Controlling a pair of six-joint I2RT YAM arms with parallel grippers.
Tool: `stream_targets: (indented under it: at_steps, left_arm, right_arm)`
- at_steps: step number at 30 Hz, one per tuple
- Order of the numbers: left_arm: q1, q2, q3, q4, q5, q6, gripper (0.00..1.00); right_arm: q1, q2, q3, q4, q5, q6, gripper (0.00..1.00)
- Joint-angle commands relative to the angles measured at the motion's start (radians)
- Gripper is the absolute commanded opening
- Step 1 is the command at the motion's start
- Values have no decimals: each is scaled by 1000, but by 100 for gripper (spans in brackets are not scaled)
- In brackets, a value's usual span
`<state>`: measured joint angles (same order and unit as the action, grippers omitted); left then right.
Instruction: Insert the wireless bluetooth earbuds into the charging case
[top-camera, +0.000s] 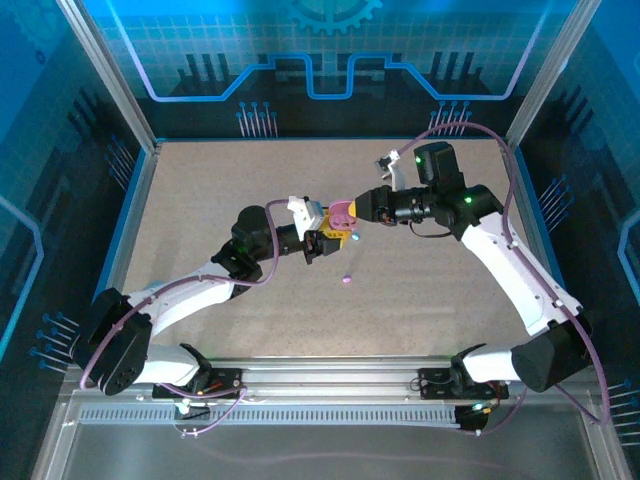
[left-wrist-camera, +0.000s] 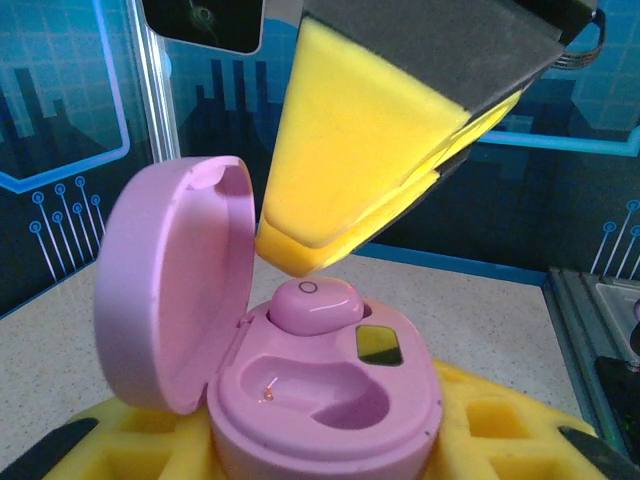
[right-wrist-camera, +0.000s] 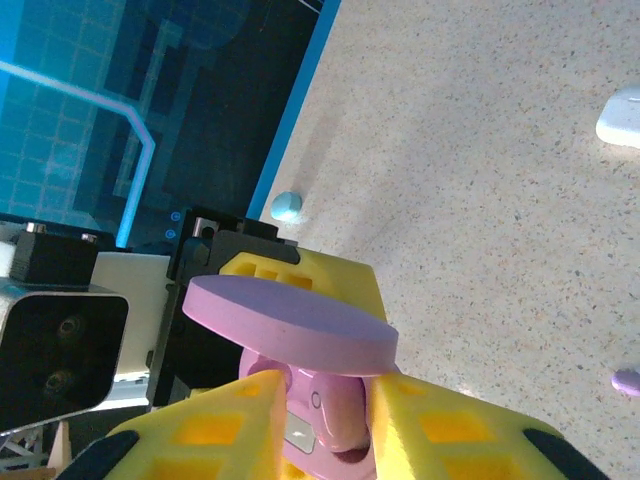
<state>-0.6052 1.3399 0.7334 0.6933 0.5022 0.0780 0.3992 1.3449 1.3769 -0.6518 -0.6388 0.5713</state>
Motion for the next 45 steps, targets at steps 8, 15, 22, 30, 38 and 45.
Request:
stream_targets:
  at_steps: [8, 15, 22, 30, 38, 45]
  left_arm:
    - [-7, -35, 7, 13, -28, 16, 33]
    - [-7, -69, -9, 24, -63, 30, 33]
    - [-7, -139, -21, -18, -97, 54, 33]
    - [-8, -211, -27, -44, -155, 83, 33]
    - [-7, -255, -40, -70, -177, 91, 33]
    - [-8, -268, -42, -81, -182, 97, 33]
  right_arm:
    - [-29, -117, -20, 22, 76, -33, 39]
    - [-133, -148, -127, -44, 232, 25, 39]
    - [-166, -53, -221, -67, 174, 33, 40]
    - [-84, 143, -278, -45, 151, -50, 40]
    - [42, 340, -257, -20, 218, -37, 43]
    - [110, 496, -162, -37, 296, -78, 43]
